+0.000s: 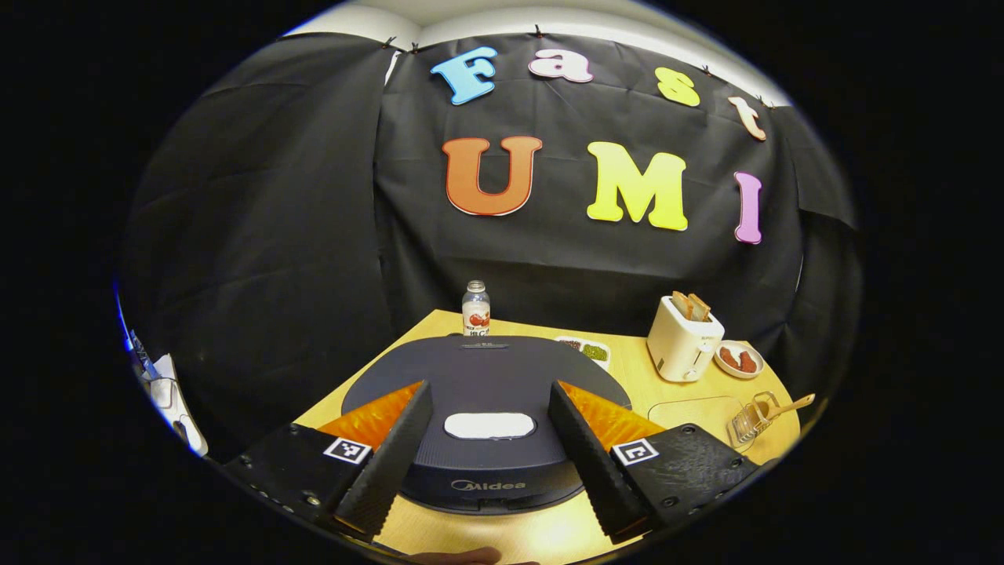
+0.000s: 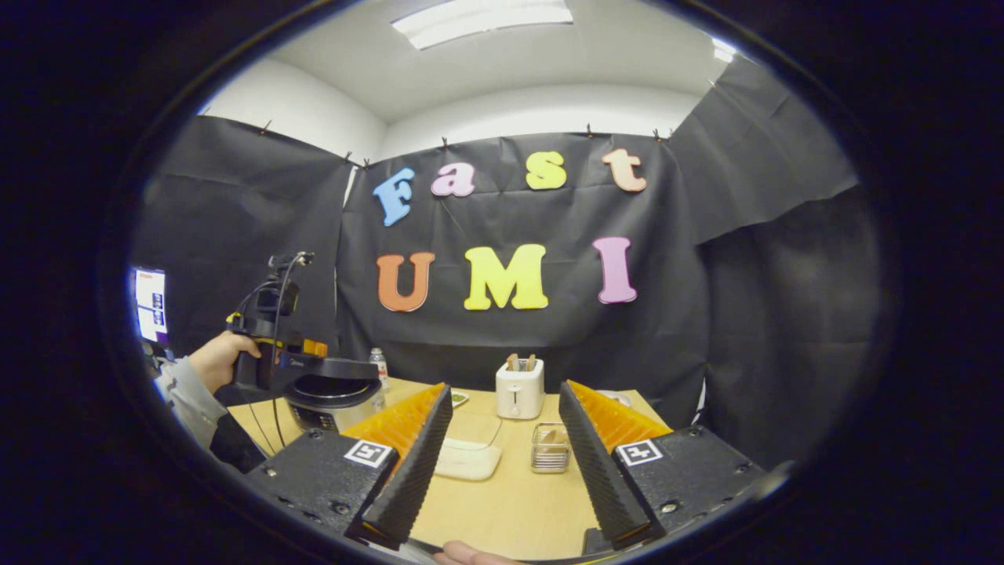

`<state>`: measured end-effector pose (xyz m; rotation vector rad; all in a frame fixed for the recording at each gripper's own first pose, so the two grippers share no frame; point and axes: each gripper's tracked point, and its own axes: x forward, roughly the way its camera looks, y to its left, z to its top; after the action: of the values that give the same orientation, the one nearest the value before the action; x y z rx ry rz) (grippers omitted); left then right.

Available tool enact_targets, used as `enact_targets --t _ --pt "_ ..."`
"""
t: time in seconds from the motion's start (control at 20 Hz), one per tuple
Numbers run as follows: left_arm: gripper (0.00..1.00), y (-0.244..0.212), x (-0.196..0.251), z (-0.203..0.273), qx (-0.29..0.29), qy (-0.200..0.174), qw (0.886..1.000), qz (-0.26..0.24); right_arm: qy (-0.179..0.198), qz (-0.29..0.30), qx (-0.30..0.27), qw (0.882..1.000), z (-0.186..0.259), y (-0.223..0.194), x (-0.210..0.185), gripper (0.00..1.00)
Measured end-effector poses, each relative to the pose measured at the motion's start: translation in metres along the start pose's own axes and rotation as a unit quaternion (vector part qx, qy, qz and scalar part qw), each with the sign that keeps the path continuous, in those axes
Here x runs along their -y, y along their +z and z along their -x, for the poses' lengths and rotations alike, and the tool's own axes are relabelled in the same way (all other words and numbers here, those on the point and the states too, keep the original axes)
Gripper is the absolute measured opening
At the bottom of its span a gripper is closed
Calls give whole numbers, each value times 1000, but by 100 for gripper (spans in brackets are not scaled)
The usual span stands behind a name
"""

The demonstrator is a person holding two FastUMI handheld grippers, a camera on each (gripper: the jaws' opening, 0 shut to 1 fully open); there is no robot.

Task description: Close the left gripper, press the button to open the rice cooker; take a wooden spoon from the chopstick holder with the right hand, scoop a spoonful of rice and pour it into the rice cooker, then put the wooden spoon back into the chopstick holder.

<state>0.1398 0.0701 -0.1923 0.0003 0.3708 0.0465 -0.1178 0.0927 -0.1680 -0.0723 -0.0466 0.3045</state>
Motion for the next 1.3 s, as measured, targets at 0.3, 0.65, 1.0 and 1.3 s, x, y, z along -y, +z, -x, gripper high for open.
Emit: enact_targets --t 0.3,0.65,1.0,1.3 --pt "97 -34 3 5 -49 -6 999 -5 -3 13 15 1000 23 17 -8 88" --pt "97 -41 2 16 -73 -4 997 -10 0 14 17 1000 24 17 -11 88" --pt "97 -46 8 29 -84 -6 996 -15 1 8 11 1000 22 14 -14 88" --pt "97 -49 7 37 -65 -1 998 -12 3 13 11 1000 21 11 -17 89"
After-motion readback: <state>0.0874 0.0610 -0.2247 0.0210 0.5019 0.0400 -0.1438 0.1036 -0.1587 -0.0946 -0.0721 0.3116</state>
